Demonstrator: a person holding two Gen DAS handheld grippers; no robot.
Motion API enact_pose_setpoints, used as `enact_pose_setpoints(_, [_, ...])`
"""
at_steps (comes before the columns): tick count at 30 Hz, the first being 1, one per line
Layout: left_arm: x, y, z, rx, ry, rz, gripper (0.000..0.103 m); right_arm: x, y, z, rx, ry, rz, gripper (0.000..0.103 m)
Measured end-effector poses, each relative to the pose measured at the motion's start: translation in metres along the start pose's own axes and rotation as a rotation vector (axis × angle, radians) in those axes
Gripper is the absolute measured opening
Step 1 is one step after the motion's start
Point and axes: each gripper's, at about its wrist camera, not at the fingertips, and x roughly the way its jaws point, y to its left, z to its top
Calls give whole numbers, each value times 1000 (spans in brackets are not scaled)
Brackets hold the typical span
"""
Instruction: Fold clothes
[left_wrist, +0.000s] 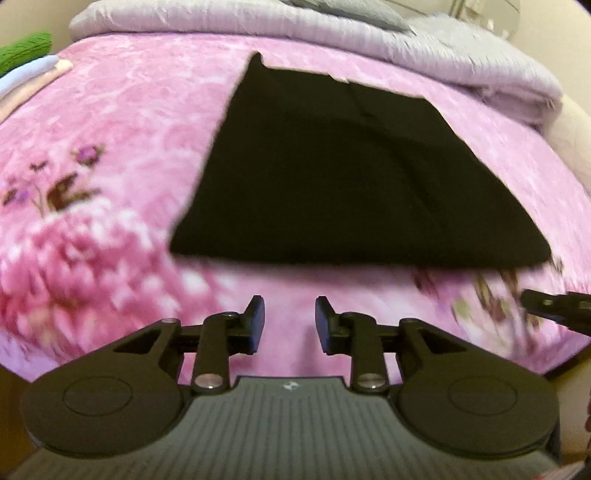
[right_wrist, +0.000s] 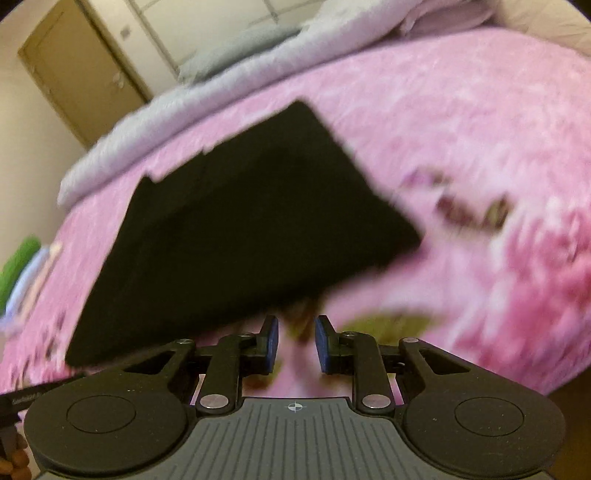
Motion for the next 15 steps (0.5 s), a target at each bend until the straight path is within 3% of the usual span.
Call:
enact_pose_setpoints(6, [-8, -23, -17, 59, 3, 30, 27, -5, 22, -23, -86, 23, -19, 24])
enact_pose_setpoints(15, [-28, -29, -19, 88, -40, 39, 30, -20, 27, -35, -90, 2, -42, 24])
